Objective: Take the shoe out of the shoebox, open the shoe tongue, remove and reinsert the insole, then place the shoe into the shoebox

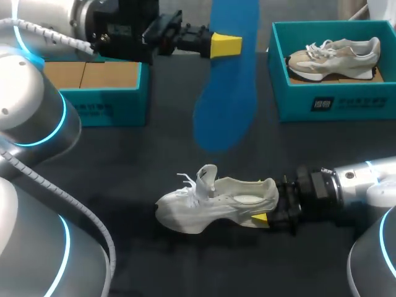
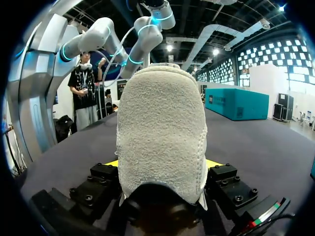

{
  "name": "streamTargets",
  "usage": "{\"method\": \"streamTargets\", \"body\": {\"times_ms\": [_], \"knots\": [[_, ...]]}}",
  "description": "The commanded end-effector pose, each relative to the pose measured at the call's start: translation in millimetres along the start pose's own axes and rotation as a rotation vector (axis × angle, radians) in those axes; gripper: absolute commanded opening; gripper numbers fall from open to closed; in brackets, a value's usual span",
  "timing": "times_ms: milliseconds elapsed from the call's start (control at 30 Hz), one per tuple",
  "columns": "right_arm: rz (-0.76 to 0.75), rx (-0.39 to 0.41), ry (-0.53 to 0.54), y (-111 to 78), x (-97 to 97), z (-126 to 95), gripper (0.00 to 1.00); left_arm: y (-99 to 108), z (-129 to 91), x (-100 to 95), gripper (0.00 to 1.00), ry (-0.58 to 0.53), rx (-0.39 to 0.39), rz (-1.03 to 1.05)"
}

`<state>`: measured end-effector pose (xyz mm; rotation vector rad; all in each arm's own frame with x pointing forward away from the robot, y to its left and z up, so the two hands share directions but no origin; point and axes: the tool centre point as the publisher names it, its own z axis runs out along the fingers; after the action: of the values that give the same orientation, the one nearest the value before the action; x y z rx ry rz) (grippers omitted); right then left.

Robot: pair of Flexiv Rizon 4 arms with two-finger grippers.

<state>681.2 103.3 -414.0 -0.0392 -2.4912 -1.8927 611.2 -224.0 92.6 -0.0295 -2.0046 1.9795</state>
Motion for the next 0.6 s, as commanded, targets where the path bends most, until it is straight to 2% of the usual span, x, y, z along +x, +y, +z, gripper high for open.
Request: {"method": "streamTargets", "body": {"times_ms": [33,600], "knots": [[0.0,0.002,-0.001,0.6,0.1,2,0.0,-4,-4,5.9,0.0,0.005,0.01,-0.012],[0.0,0.002,-0.001,0.6,0.1,2,0.0,-17,-15,34.5,0.0,-0.037,0.0,-0.016]]}}
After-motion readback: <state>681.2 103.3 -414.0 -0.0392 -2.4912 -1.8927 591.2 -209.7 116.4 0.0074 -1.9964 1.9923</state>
